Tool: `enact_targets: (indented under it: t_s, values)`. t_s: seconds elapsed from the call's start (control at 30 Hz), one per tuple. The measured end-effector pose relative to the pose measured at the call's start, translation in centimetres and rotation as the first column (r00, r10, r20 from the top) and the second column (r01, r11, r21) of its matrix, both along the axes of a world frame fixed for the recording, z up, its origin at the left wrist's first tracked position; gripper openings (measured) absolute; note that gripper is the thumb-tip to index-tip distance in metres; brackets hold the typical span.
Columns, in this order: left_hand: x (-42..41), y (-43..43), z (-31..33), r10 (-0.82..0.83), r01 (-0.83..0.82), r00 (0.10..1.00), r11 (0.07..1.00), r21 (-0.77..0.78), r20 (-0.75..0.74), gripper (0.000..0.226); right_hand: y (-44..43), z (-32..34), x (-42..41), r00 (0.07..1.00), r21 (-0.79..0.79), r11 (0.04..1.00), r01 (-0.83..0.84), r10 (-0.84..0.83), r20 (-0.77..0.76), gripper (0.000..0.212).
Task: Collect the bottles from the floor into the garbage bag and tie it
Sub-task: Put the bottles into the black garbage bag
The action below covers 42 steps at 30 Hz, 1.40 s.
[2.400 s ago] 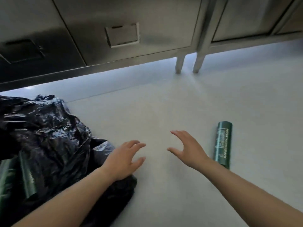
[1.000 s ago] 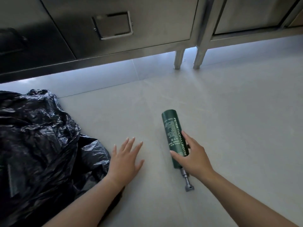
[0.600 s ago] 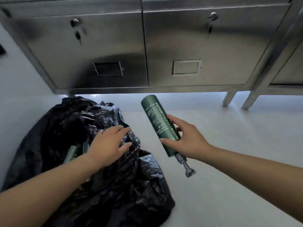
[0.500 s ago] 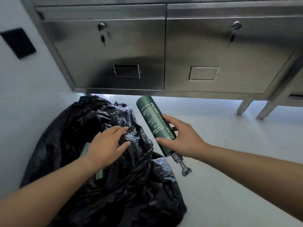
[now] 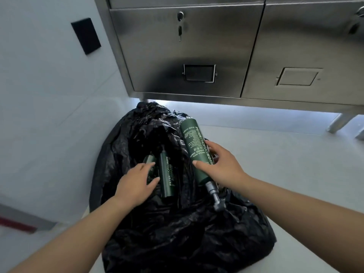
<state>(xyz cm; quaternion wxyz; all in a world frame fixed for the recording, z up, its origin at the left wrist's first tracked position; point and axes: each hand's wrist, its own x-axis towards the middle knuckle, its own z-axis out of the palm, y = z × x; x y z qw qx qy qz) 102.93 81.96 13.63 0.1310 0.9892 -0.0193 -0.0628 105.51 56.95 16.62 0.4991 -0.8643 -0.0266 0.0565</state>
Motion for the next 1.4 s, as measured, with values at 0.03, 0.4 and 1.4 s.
enact_targets:
  t_s: [0.03, 0.4, 1.4]
  values:
    - [-0.3, 0.3, -0.4, -0.018, 0.018, 1.000, 1.000, 0.006, 0.005, 0.058, 0.8, -0.2, 0.2, 1.000, 0.014, 1.000, 0.006, -0.006, -0.007, 0.083]
    - [-2.9, 5.7, -0.3, 0.174, -0.174, 0.985, 0.984, 0.043, 0.011, 0.057, 4.8, -1.6, 4.1, 0.959, -0.178, 0.947, -0.268, 0.279, 0.042, 0.076]
    - [0.8, -4.0, -0.3, 0.007, 0.000, 0.999, 0.988, -0.153, 0.046, 0.051, -8.1, -5.5, 4.4, 0.960, 0.083, 0.957, 0.277, -0.273, -0.063, 0.042]
